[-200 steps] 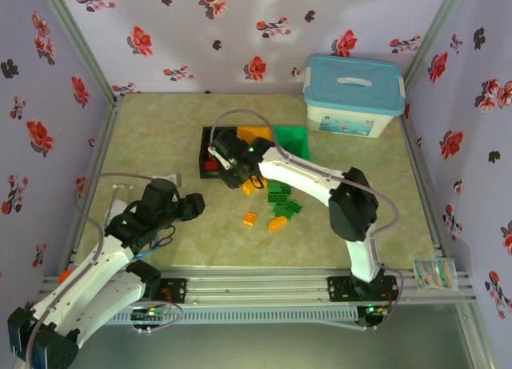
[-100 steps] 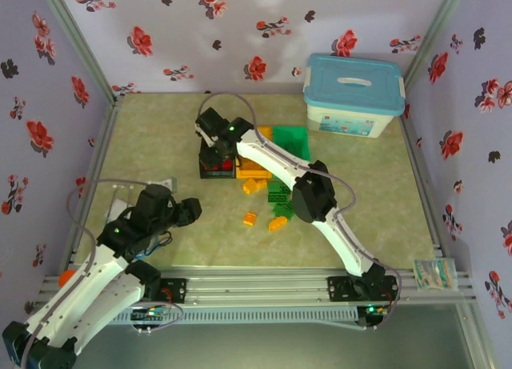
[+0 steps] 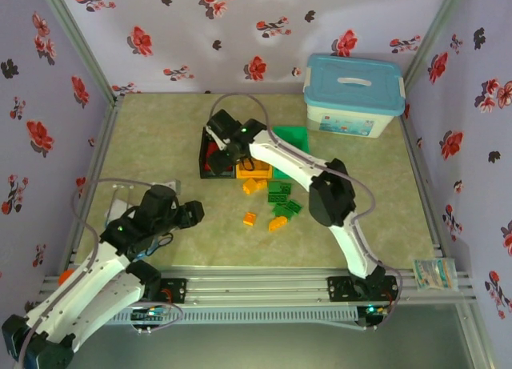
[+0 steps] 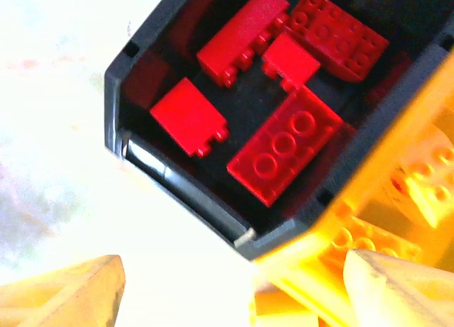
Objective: Sort the legos into containers by color
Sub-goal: Place the lego in the container.
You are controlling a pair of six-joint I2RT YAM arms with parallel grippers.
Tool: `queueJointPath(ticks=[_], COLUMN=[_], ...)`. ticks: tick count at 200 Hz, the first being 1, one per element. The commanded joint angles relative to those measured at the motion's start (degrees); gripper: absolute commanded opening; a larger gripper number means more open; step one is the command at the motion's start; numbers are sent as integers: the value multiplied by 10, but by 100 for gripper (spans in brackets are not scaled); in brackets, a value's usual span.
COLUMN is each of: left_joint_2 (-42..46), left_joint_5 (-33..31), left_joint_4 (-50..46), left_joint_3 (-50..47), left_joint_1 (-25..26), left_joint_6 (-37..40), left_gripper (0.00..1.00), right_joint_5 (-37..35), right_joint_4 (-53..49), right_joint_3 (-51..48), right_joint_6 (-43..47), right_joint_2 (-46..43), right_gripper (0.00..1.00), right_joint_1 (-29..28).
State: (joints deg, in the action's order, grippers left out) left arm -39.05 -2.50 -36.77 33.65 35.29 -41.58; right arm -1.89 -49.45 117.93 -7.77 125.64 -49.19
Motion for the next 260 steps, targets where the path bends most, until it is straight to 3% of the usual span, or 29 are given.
queueJointPath(ticks=[1,60,98,157,260], left_joint_2=[-21,-125,-198,-335,-547], left_joint_5=[-1,-14,-21,-32,-37], left_joint_4=[16,66,96,118,67], left_joint_3=[17,41,67,136,259], left_joint_1=[14,70,106,166,197], left_joint_6=[0,4,5,20,27], left_gripper=[65,65,65,65,64], right_joint_5=[-32,-90,-152,-169,-169], right_joint_4=[59,118,151,182,201], right_joint_3=[-71,-258,-367,-513,-677], right_joint_6=[-22,-65,-90,-161,-215], right_joint_2=[-91,-255,-358,-471,-596], right_gripper=[82,88,99,99,99], right_joint_1=[-1,-1,0,28,48])
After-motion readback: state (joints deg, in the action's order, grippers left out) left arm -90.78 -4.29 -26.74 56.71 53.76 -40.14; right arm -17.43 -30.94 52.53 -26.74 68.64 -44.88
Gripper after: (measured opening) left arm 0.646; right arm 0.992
